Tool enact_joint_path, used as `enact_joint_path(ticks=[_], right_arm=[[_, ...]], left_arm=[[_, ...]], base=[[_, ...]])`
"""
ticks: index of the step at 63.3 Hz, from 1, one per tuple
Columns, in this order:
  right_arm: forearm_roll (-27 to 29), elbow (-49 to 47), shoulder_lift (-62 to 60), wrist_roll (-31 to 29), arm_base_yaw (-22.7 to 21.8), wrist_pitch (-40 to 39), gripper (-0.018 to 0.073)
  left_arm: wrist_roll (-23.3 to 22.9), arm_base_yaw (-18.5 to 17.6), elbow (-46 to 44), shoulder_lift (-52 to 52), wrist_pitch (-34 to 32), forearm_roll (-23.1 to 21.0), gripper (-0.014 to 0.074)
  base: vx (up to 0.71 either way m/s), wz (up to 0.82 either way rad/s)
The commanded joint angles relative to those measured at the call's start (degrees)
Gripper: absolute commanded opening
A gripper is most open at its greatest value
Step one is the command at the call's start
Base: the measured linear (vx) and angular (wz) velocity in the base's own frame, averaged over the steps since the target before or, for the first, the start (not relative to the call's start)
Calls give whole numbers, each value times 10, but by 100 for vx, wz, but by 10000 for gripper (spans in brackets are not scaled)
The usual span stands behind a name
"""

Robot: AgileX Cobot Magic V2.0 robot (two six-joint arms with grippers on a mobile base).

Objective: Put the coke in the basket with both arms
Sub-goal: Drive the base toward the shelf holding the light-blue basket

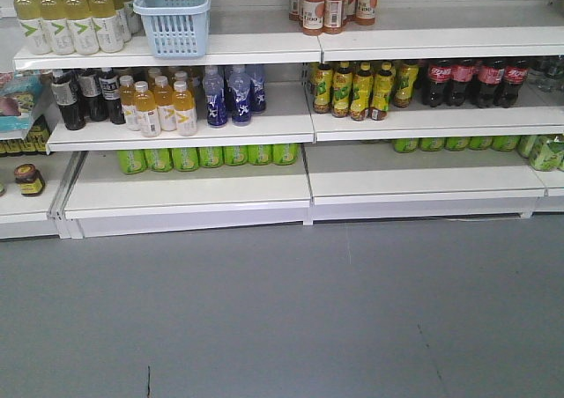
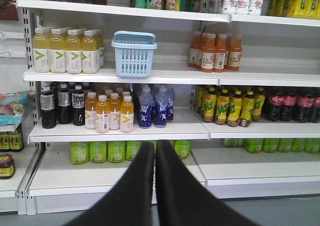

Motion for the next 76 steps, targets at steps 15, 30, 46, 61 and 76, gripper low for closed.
enact_joint_path(ticks=[15, 30, 46, 61, 76], right_arm=[[-8, 5, -10, -4, -2, -41, -4], [-8, 5, -10, -4, -2, -41, -4], [-8, 5, -10, -4, -2, -41, -4], [-8, 5, -10, -4, -2, -41, -4], [-8, 5, -10, -4, -2, -41, -4]], left_arm=[[-5, -1, 0, -7, -37, -5, -6], [-5, -1, 0, -7, -37, -5, -6], [-5, -1, 0, -7, -37, -5, -6], [-5, -1, 0, -7, -37, -5, -6], [-5, -1, 0, -7, -37, -5, -6]], base=[[0, 0], [0, 0], [0, 0], [0, 0], [5, 7]])
